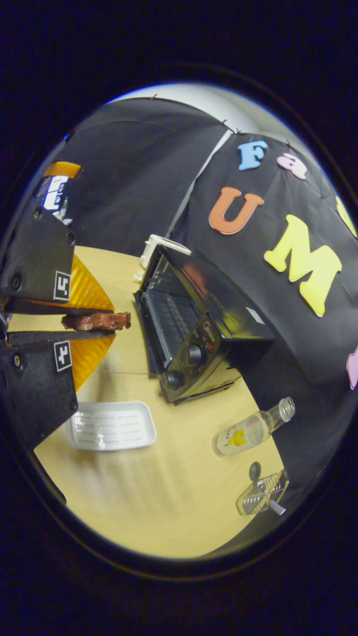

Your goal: Open the electric oven with the left hand, put the food in, and close the electric oven.

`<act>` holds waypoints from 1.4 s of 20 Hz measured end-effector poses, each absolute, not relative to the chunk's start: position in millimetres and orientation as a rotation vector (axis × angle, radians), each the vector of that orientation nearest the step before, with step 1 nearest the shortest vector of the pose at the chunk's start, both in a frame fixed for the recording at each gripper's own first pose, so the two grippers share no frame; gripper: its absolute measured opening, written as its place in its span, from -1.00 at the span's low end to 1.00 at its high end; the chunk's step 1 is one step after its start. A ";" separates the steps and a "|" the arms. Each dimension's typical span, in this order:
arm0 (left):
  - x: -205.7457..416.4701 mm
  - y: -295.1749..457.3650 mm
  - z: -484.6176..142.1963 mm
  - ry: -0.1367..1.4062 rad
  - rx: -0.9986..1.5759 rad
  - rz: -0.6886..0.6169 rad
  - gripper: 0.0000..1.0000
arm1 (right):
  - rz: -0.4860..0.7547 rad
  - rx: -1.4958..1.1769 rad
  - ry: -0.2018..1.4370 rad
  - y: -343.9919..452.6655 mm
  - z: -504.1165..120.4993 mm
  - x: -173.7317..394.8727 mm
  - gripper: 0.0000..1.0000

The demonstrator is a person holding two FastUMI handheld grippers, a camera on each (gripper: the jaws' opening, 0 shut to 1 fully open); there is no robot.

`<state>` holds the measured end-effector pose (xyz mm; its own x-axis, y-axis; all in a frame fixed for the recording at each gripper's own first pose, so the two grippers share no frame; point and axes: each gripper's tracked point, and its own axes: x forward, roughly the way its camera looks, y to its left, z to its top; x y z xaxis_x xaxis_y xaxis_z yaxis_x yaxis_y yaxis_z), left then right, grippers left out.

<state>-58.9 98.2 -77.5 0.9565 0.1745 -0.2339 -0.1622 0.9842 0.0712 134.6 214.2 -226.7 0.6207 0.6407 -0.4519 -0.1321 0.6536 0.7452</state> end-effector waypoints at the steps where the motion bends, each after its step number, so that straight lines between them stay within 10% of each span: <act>1: -56.4 106.5 -79.5 0.247 0.073 0.164 0.94 | 0.471 0.770 0.756 227.3 -228.5 141.8 -0.67; 28: -25.7 159.3 -109.8 0.317 0.061 0.072 0.94 | 0.059 0.787 0.417 346.8 -288.8 310.3 -0.50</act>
<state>-25.7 159.3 -109.8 0.9478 0.0801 -0.3088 -0.0608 0.9956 0.0716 310.3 346.8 -288.8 0.9170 0.2051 -0.3421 0.1020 0.7086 0.6982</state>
